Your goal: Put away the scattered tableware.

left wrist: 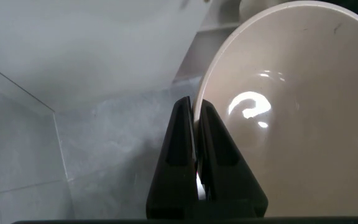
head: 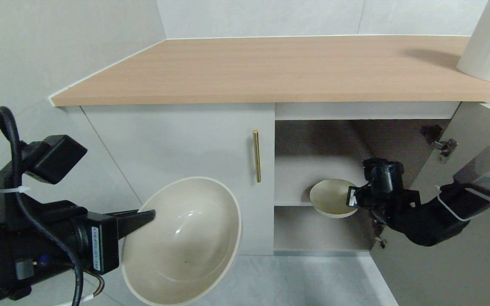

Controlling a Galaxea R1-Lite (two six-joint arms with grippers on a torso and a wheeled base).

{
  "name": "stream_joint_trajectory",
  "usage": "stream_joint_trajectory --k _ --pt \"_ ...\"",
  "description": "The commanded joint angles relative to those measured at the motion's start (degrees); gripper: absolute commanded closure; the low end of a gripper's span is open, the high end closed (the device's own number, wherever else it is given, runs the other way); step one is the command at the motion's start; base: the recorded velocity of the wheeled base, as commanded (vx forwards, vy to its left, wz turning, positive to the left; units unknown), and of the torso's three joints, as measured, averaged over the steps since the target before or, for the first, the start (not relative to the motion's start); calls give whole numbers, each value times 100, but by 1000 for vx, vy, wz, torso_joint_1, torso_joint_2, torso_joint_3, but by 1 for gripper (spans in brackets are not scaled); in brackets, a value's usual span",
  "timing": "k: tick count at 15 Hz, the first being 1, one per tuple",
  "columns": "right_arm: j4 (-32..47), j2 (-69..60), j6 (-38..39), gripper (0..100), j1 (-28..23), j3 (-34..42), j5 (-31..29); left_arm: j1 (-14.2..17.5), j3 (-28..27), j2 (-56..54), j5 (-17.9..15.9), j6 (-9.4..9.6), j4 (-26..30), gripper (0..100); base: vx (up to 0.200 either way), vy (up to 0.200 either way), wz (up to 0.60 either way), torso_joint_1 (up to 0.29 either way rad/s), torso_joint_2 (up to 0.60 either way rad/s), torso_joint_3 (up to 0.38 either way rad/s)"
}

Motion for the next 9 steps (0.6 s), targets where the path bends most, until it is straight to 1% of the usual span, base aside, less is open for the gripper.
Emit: stream_joint_trajectory --k 1,4,7,9 --pt "-3 474 1 100 -86 -322 -133 -1 11 94 -3 15 6 100 0 0 0 0 0 0" --pt "-20 799 27 100 -103 -683 -546 -1 11 94 -11 15 6 100 0 0 0 0 0 0" --pt "-64 879 45 100 -130 -876 -607 -1 20 103 -11 15 6 100 0 0 0 0 0 0" --pt "-64 1089 45 100 -217 -1104 -827 -1 20 103 -11 15 6 100 0 0 0 0 0 0"
